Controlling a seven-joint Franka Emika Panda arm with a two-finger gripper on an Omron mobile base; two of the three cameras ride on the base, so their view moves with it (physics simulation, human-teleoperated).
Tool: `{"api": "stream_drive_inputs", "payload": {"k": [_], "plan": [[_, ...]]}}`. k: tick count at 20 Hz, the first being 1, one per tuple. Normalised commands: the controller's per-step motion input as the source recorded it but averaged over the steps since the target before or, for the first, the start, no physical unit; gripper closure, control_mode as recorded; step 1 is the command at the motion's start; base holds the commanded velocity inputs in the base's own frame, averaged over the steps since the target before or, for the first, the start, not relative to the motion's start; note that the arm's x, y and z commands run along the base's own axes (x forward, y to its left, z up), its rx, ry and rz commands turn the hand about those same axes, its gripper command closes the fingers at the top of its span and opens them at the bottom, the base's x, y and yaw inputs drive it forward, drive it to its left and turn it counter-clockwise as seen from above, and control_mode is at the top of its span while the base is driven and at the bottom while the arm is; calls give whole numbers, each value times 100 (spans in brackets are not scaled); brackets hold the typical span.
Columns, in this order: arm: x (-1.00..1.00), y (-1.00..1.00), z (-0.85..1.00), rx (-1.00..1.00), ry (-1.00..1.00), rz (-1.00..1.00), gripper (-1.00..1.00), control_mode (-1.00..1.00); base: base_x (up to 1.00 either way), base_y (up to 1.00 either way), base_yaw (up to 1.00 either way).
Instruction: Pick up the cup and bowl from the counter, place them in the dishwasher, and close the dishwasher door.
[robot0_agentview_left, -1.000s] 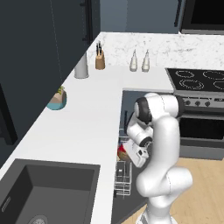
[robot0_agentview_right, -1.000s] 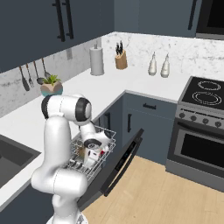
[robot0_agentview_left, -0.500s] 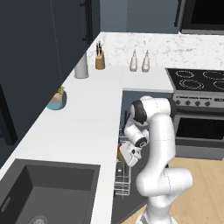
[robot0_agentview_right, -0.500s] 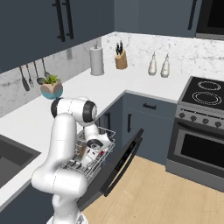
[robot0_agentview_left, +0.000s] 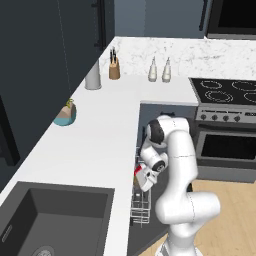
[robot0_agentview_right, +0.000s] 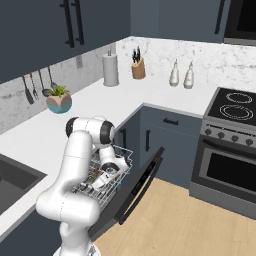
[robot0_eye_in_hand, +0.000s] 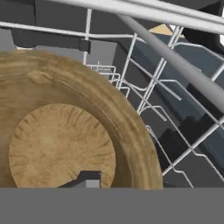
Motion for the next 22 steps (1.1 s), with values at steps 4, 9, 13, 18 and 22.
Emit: {"api": "stream_drive_inputs", "payload": {"k": [4, 9, 13, 18, 22], "plan": [[5, 2, -18, 0, 15, -14, -100, -100, 0, 0, 0], [0, -3, 0, 0, 11, -16, -100, -100, 0, 0, 0], [-1, -36, 0, -1, 10, -20, -100, -100, 0, 0, 0], [-4, -40, 21, -1, 5, -21, -100, -100, 0, 0, 0], [-27, -35, 59, -4, 1, -20, -100, -100, 0, 0, 0]]}}
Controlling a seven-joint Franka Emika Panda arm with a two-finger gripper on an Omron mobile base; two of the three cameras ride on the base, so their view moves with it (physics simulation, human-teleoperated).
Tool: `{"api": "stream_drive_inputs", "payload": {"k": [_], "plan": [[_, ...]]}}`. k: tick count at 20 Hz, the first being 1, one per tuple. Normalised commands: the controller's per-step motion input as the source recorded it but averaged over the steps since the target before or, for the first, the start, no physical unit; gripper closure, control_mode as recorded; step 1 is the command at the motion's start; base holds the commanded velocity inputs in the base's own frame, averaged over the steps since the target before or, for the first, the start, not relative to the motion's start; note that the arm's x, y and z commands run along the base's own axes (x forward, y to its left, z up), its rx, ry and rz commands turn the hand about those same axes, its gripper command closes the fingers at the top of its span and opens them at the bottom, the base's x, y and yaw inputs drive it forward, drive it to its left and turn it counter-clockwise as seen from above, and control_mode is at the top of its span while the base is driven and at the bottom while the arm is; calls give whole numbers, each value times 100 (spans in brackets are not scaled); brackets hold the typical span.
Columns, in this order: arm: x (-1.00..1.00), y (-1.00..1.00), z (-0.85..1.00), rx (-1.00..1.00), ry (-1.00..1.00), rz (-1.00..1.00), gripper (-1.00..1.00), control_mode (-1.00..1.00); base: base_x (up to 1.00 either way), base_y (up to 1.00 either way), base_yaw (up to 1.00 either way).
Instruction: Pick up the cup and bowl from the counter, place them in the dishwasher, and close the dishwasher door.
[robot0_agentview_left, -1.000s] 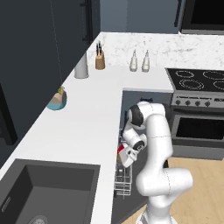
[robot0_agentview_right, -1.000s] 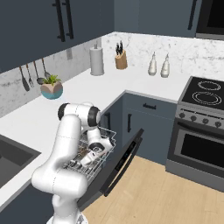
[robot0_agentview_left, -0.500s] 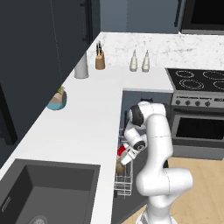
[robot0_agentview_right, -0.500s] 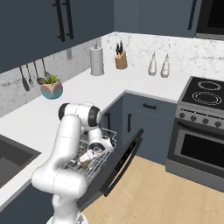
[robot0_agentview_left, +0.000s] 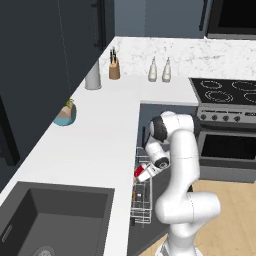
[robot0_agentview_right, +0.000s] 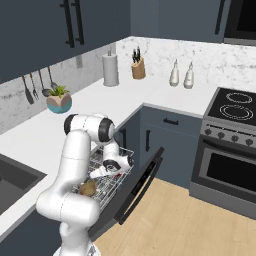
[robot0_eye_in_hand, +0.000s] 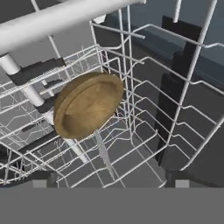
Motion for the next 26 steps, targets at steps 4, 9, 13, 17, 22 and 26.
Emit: {"api": "stream_drive_inputs", "payload": {"k": [4, 9, 13, 17, 22, 26], "plan": [[-59, -40, 98, -3, 0, -14, -100, -100, 0, 0, 0], [-67, -36, 100, 0, 0, -13, -100, -100, 0, 0, 0], [-63, -37, 100, 0, 8, -15, -100, -100, 0, 0, 0], [-45, -46, 100, 2, 21, -17, -100, -100, 0, 0, 0], [-5, -47, 100, 5, 19, -14, -100, -100, 0, 0, 0], [-2, -88, 95, 7, 14, -8, -100, -100, 0, 0, 0]]}}
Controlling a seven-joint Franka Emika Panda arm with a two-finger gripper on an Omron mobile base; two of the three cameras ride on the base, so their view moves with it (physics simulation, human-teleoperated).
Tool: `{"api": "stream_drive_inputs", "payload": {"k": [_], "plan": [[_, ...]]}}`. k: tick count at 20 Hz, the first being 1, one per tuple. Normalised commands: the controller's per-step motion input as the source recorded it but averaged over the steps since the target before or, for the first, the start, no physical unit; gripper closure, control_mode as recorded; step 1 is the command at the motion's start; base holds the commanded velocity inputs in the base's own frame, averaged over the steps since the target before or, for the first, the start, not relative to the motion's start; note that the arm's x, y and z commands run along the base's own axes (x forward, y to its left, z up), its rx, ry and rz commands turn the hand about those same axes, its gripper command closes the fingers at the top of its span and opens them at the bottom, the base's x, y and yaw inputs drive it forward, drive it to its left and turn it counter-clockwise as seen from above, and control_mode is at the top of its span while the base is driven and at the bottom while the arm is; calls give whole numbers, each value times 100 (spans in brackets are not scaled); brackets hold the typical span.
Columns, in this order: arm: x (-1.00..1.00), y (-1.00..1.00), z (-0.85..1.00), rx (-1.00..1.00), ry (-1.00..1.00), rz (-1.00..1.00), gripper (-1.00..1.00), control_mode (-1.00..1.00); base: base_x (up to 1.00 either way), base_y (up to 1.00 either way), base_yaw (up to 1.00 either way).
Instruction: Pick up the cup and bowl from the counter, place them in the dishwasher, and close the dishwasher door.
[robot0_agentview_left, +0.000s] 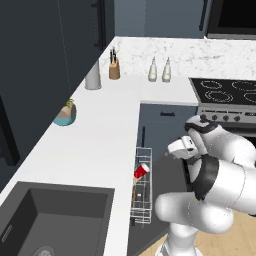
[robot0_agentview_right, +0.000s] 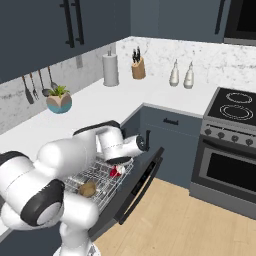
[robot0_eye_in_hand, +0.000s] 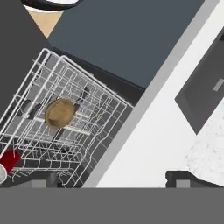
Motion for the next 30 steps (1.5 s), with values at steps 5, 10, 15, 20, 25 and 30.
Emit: {"api": "stream_drive_inputs", "payload": {"k": [5, 10, 15, 20, 25, 30], "plan": [[-11, -100, 45, 8, 1, -8, -100, -100, 0, 0, 0], [-8, -100, 0, 15, 2, -8, -100, -100, 0, 0, 0], [-6, -100, -2, 31, 13, -9, -100, -100, 0, 0, 0], [-2, -100, -31, 35, 14, -5, -100, -100, 0, 0, 0], [0, -95, -63, 31, 14, 0, -100, -100, 0, 0, 0], [0, -68, -76, 35, 13, 0, -100, -100, 0, 0, 0]]}}
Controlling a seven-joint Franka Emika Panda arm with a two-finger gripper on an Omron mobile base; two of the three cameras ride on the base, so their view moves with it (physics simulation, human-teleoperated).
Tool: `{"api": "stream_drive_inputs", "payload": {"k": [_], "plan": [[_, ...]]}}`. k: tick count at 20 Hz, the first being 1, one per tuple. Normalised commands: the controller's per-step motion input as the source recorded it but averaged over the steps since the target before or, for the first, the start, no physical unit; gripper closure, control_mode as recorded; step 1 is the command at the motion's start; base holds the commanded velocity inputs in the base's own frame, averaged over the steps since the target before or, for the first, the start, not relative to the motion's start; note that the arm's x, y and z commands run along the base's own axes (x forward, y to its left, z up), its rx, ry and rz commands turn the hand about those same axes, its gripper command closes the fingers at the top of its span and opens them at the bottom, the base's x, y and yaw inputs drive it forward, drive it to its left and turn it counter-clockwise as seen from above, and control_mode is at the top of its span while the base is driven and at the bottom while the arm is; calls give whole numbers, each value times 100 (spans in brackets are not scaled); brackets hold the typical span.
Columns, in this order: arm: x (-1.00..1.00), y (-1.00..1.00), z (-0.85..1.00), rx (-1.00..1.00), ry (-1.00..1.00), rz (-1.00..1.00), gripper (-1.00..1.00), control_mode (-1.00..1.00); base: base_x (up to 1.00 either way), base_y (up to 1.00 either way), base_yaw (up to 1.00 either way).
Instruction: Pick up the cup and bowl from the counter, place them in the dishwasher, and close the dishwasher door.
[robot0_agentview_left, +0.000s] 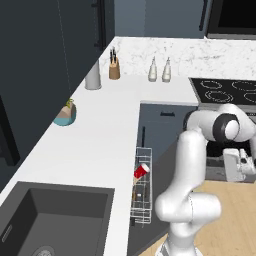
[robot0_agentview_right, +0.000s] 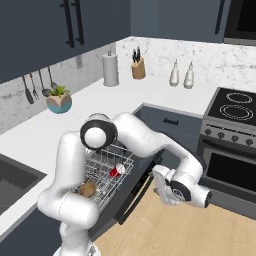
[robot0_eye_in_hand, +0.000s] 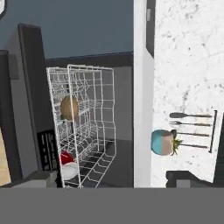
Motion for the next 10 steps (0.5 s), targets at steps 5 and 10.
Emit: {"api": "stream_drive_inputs", "payload": {"k": [5, 10], "plan": [[0, -46, -71, 36, 12, 4, -100, -100, 0, 0, 0], [6, -15, -58, 31, 12, 4, -100, -100, 0, 0, 0]]}}
